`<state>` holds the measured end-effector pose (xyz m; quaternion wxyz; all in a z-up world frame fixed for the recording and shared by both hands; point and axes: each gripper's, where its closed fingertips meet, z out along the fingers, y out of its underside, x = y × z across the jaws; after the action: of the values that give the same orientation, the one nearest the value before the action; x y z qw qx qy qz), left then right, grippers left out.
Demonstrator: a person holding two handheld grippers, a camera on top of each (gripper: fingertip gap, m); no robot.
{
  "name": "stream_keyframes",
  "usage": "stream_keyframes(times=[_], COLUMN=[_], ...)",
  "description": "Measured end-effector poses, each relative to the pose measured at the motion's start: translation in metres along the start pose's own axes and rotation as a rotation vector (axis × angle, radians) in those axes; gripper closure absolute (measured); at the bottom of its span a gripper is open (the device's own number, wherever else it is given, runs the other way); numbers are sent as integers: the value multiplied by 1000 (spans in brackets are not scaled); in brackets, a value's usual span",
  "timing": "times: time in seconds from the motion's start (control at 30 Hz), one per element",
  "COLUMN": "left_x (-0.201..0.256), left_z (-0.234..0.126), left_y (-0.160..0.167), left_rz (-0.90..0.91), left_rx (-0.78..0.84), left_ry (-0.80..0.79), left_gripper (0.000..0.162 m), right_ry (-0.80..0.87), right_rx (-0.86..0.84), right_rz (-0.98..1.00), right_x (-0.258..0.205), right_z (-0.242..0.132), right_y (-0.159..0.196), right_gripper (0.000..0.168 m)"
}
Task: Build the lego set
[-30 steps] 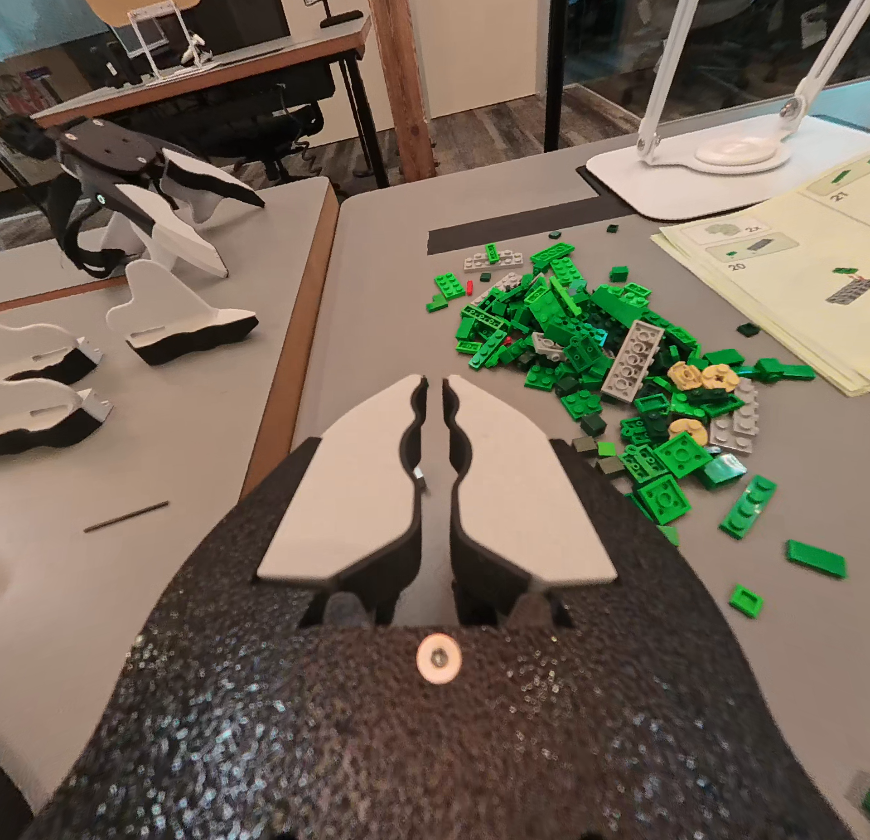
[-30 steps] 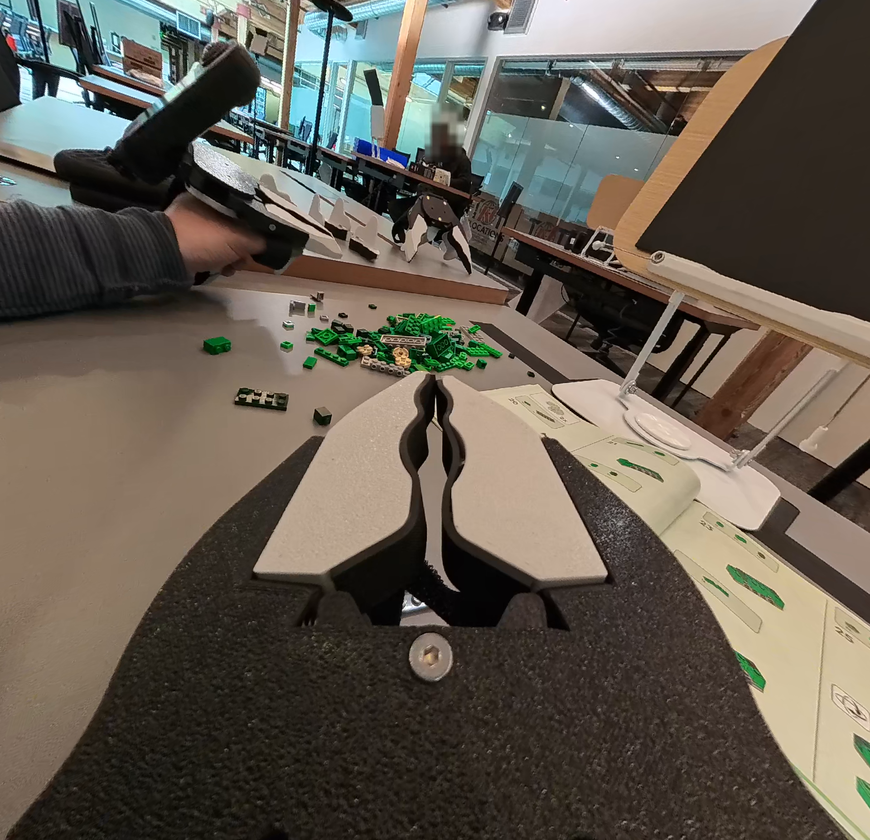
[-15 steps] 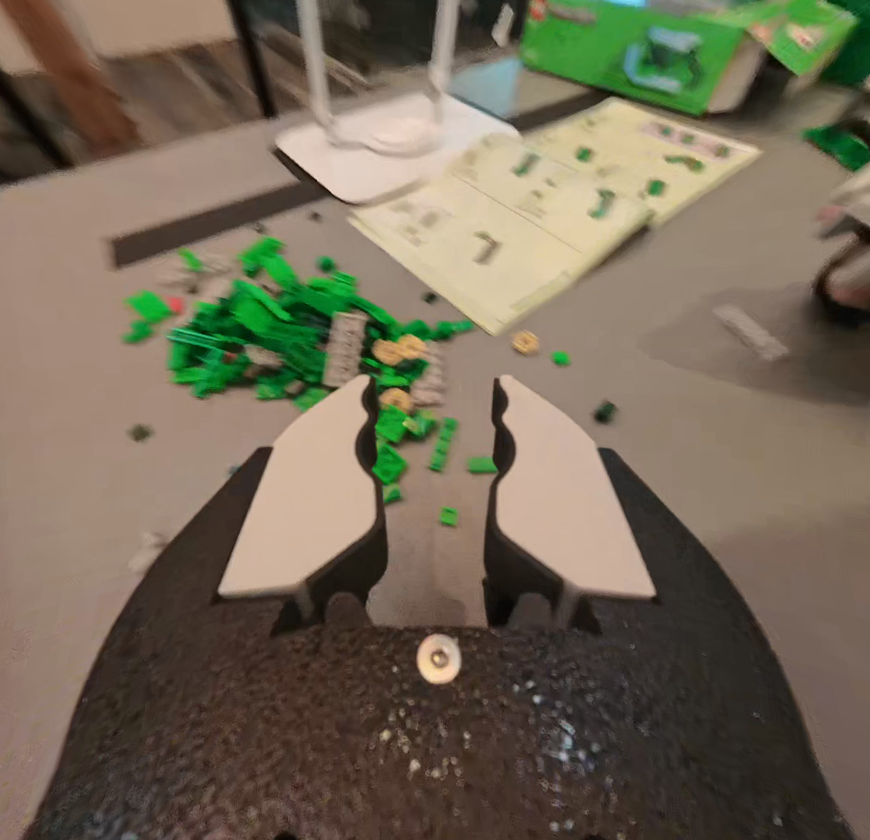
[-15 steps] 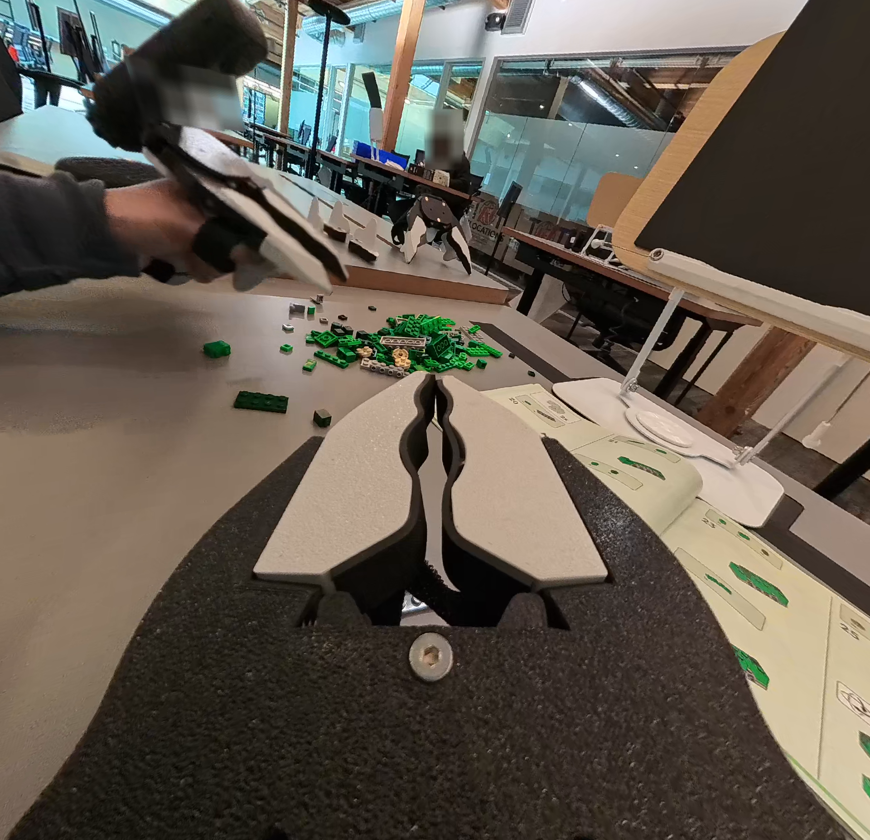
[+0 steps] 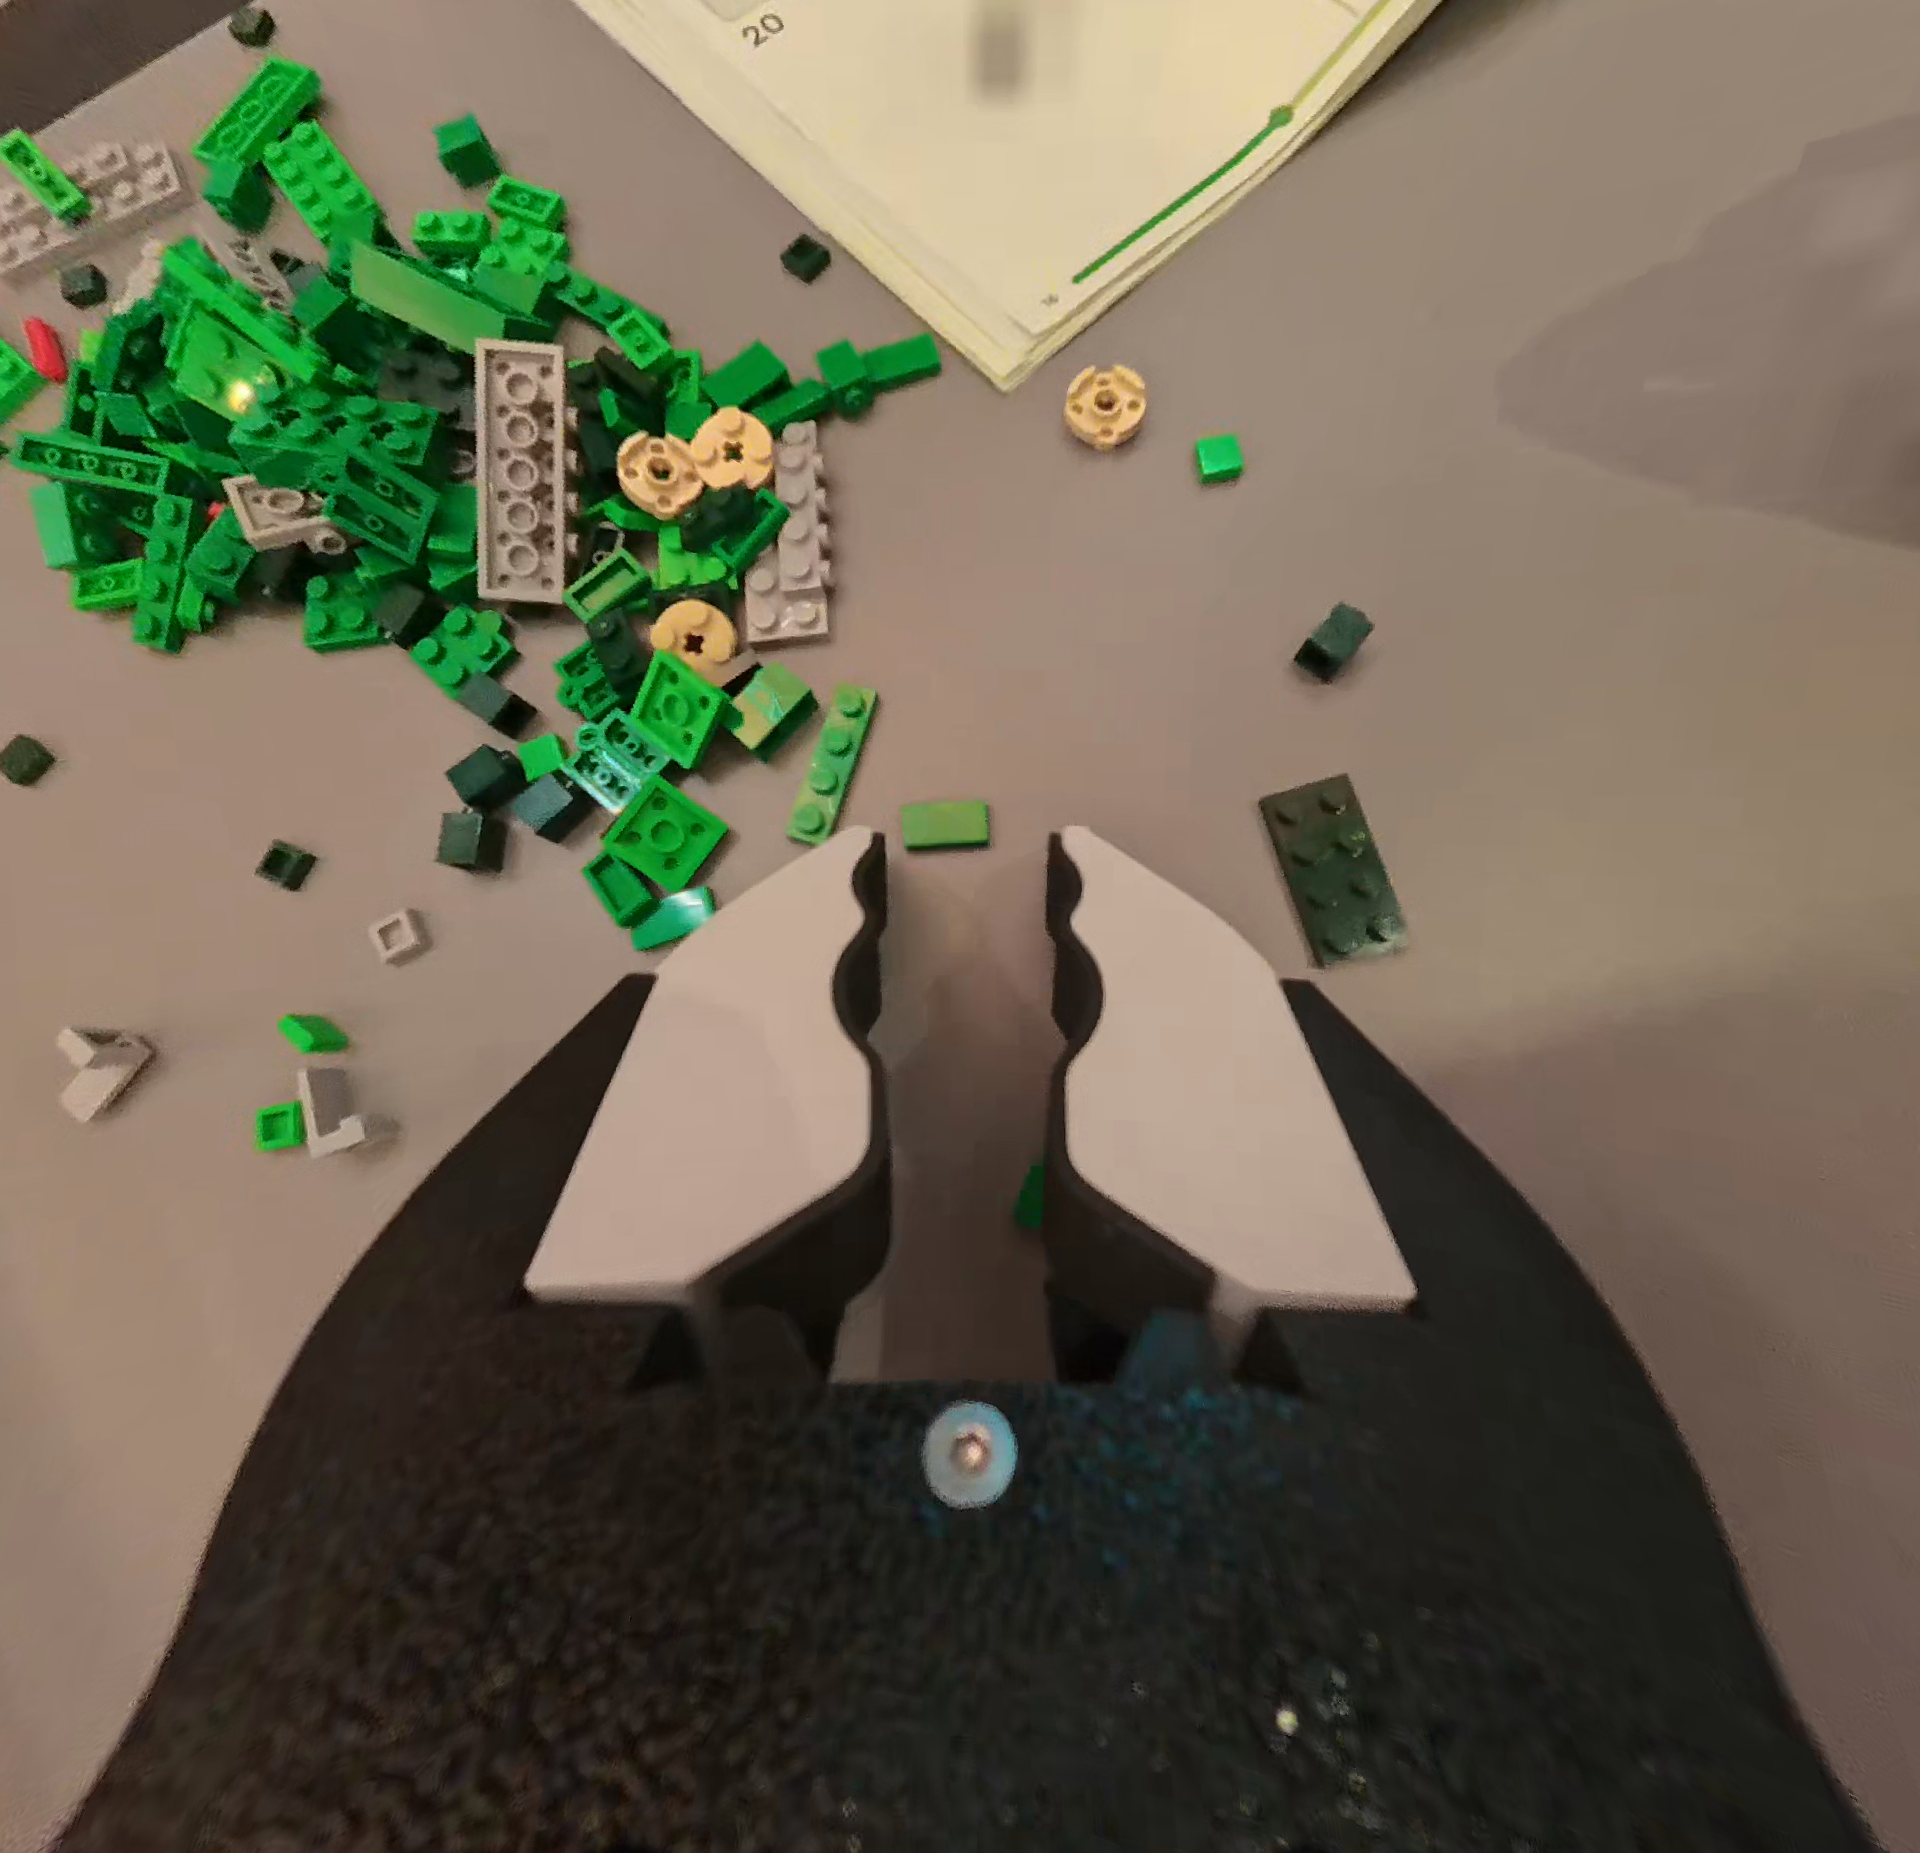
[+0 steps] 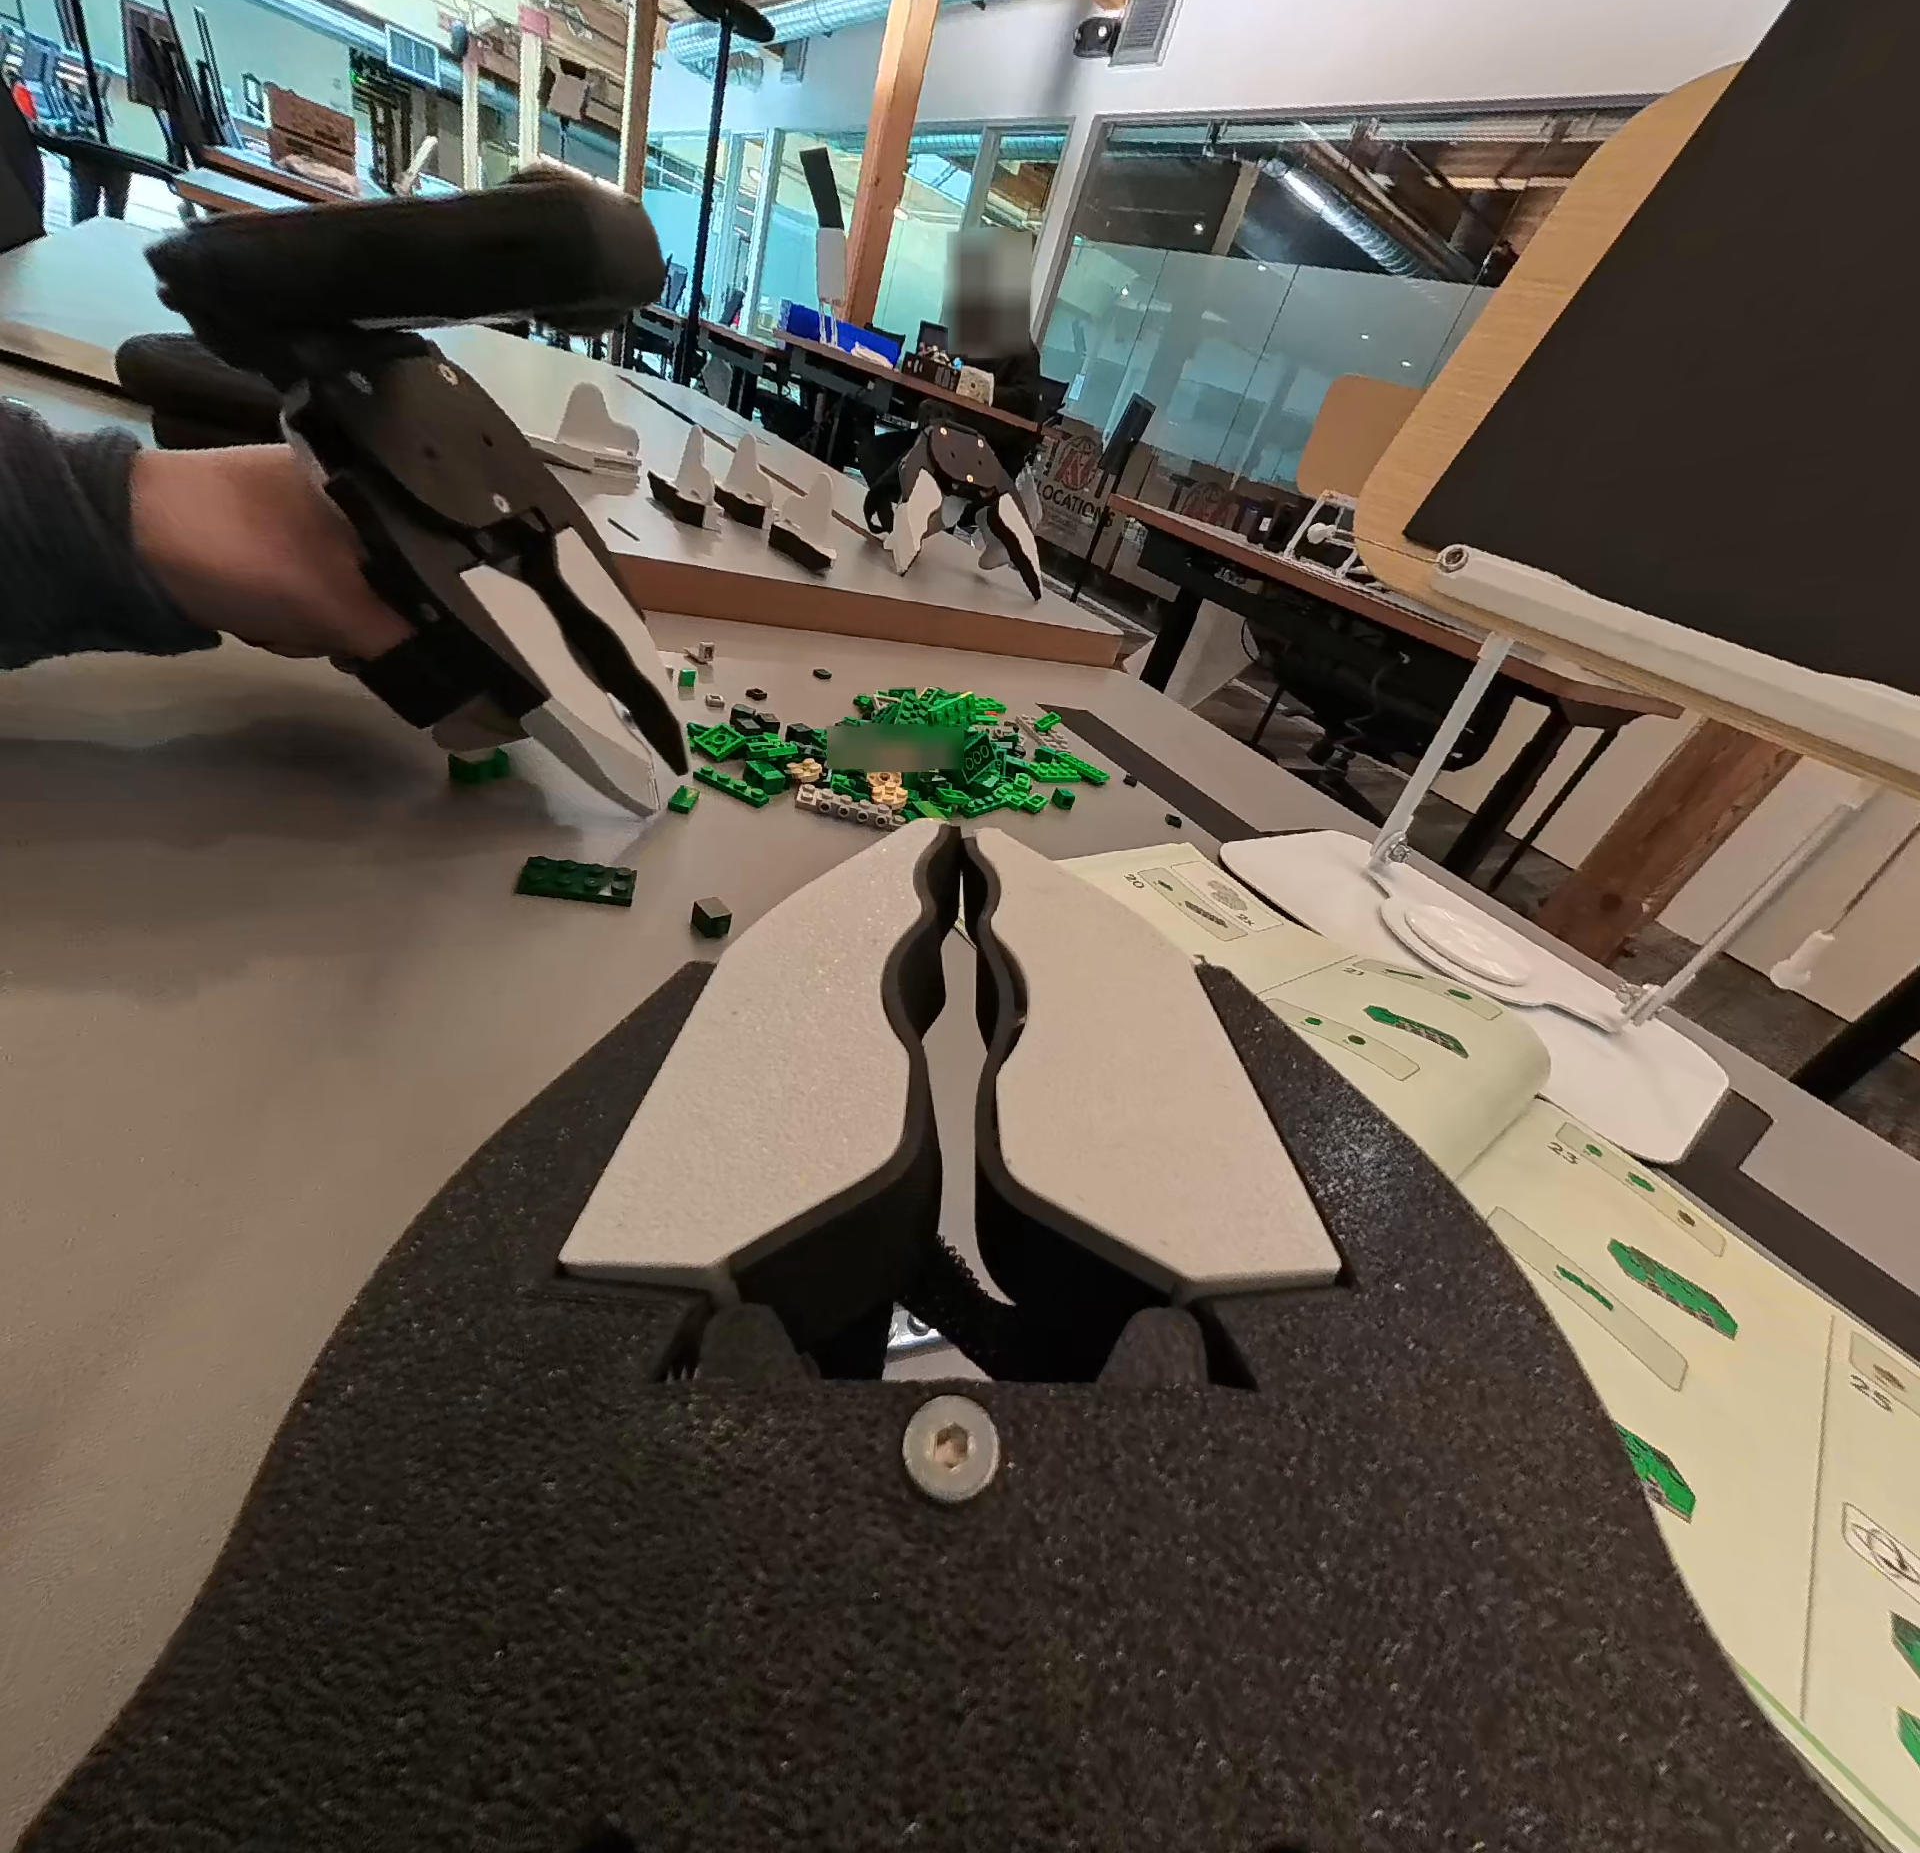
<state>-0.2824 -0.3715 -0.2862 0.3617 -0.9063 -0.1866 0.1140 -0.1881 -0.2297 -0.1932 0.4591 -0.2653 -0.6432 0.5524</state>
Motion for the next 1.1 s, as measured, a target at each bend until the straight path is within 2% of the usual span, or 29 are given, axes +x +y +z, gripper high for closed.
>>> stream_keyframes(times=[0.23,0.47,1.1], left_x=[1,4,2], left_z=[5,7,6], left_y=[-1,-4,-2], left_rz=[-19,14,-16], left_rx=[-15,-20,-11], left_ry=[15,1,7], left_gripper=[135,146,147], right_ry=[0,0,-1], right_rx=[-3,-3,-4], right_rz=[-1,-3,-2], right_x=[0,0,0], right_z=[0,0,1], right_y=[0,0,0], right_gripper=[168,168,168])
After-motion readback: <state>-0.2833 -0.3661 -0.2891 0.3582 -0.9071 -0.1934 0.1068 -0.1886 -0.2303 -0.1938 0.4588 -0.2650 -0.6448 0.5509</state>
